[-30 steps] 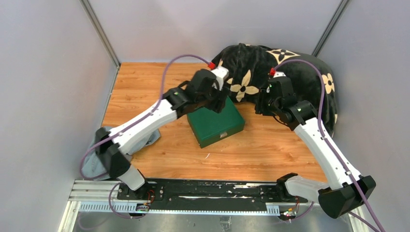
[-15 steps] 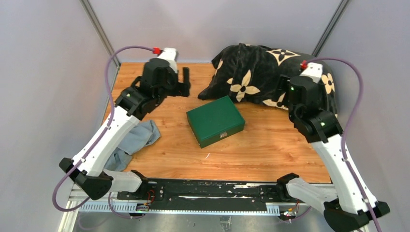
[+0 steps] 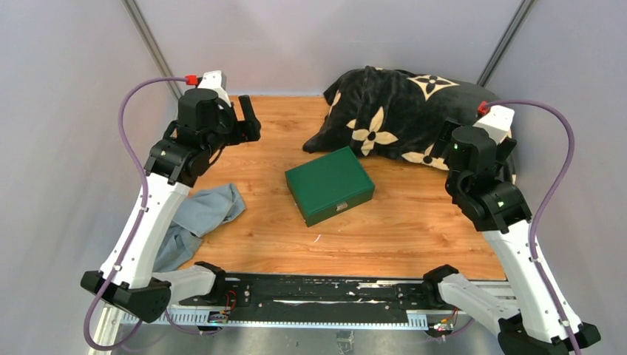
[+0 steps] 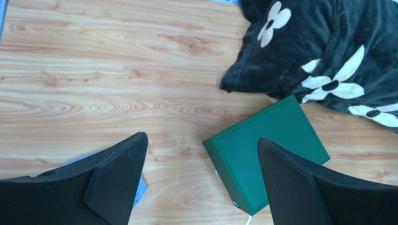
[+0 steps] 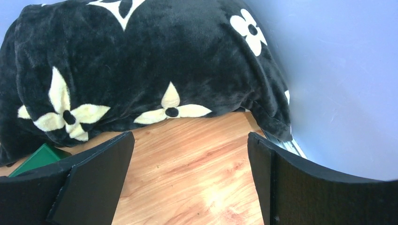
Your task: Organize the mixed jewelry
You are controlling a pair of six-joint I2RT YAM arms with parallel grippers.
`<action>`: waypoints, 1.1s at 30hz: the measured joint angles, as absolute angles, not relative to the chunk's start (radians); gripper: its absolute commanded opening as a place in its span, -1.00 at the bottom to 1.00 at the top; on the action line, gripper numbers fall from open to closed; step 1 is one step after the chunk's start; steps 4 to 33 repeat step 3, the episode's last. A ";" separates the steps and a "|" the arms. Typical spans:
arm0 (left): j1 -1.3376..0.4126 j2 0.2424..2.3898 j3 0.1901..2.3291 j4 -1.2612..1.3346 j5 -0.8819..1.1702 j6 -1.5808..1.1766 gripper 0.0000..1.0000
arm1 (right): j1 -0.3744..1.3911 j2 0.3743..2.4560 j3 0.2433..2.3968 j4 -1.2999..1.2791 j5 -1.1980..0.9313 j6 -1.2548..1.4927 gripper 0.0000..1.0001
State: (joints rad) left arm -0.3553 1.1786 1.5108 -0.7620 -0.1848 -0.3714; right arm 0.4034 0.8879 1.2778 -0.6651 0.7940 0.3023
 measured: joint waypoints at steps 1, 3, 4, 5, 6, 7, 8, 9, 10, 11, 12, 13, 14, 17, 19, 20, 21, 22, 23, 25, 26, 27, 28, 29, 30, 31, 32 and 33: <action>-0.355 1.180 1.511 -0.764 -0.184 -0.373 0.83 | 0.403 0.889 1.278 -0.664 0.794 0.304 0.94; -0.355 1.179 1.511 -0.764 -0.182 -0.375 0.83 | 0.403 0.890 1.278 -0.664 0.794 0.308 0.94; -0.355 1.179 1.511 -0.764 -0.182 -0.375 0.83 | 0.403 0.890 1.278 -0.664 0.794 0.308 0.94; -0.355 1.179 1.511 -0.764 -0.182 -0.375 0.83 | 0.403 0.890 1.278 -0.664 0.794 0.308 0.94; -0.355 1.179 1.511 -0.764 -0.182 -0.375 0.83 | 0.403 0.890 1.278 -0.664 0.794 0.308 0.94; -0.355 1.179 1.511 -0.764 -0.182 -0.375 0.83 | 0.403 0.890 1.278 -0.664 0.794 0.308 0.94; -0.355 1.179 1.511 -0.764 -0.182 -0.375 0.83 | 0.403 0.890 1.278 -0.664 0.794 0.308 0.94; -0.355 1.179 1.511 -0.764 -0.182 -0.375 0.83 | 0.403 0.890 1.278 -0.664 0.794 0.308 0.94; -0.355 1.179 1.511 -0.764 -0.182 -0.375 0.83 | 0.403 0.890 1.278 -0.664 0.794 0.308 0.94; -0.355 1.179 1.511 -0.764 -0.182 -0.375 0.83 | 0.403 0.890 1.278 -0.664 0.794 0.308 0.94; -0.355 1.179 1.511 -0.764 -0.182 -0.375 0.83 | 0.403 0.890 1.278 -0.664 0.794 0.308 0.94; -0.355 1.179 1.511 -0.764 -0.182 -0.375 0.83 | 0.403 0.890 1.278 -0.664 0.794 0.308 0.94; -0.355 1.179 1.511 -0.764 -0.182 -0.375 0.83 | 0.403 0.890 1.278 -0.664 0.794 0.308 0.94; -0.355 1.179 1.511 -0.764 -0.182 -0.375 0.83 | 0.403 0.890 1.278 -0.664 0.794 0.308 0.94; -0.355 1.179 1.511 -0.764 -0.182 -0.375 0.83 | 0.403 0.890 1.278 -0.664 0.794 0.308 0.94; -0.355 1.179 1.511 -0.764 -0.182 -0.375 0.83 | 0.403 0.890 1.278 -0.664 0.794 0.308 0.94; -0.355 1.179 1.511 -0.764 -0.182 -0.375 0.83 | 0.403 0.890 1.278 -0.664 0.794 0.308 0.94; -0.355 1.179 1.511 -0.764 -0.182 -0.375 0.83 | 0.403 0.890 1.278 -0.664 0.794 0.308 0.94; -0.355 1.179 1.511 -0.764 -0.182 -0.375 0.83 | 0.403 0.890 1.278 -0.664 0.794 0.308 0.94; -0.355 1.179 1.511 -0.764 -0.182 -0.375 0.83 | 0.403 0.890 1.278 -0.664 0.794 0.308 0.94; -0.355 1.179 1.511 -0.764 -0.182 -0.375 0.83 | 0.403 0.890 1.278 -0.664 0.794 0.308 0.94; -0.355 1.179 1.511 -0.764 -0.182 -0.375 0.83 | 0.403 0.890 1.278 -0.664 0.794 0.308 0.94; -0.355 1.179 1.511 -0.764 -0.182 -0.375 0.83 | 0.403 0.890 1.278 -0.664 0.794 0.308 0.94; -0.355 1.179 1.511 -0.764 -0.182 -0.375 0.83 | 0.403 0.890 1.278 -0.664 0.794 0.308 0.94; -0.355 1.179 1.511 -0.764 -0.182 -0.375 0.83 | 0.403 0.890 1.278 -0.664 0.794 0.308 0.94; -0.355 1.179 1.511 -0.764 -0.182 -0.375 0.83 | 0.403 0.890 1.278 -0.664 0.794 0.308 0.94; -0.355 1.179 1.511 -0.764 -0.182 -0.375 0.83 | 0.403 0.890 1.278 -0.664 0.794 0.308 0.94; -0.355 1.179 1.511 -0.764 -0.182 -0.375 0.83 | 0.403 0.890 1.278 -0.664 0.794 0.308 0.94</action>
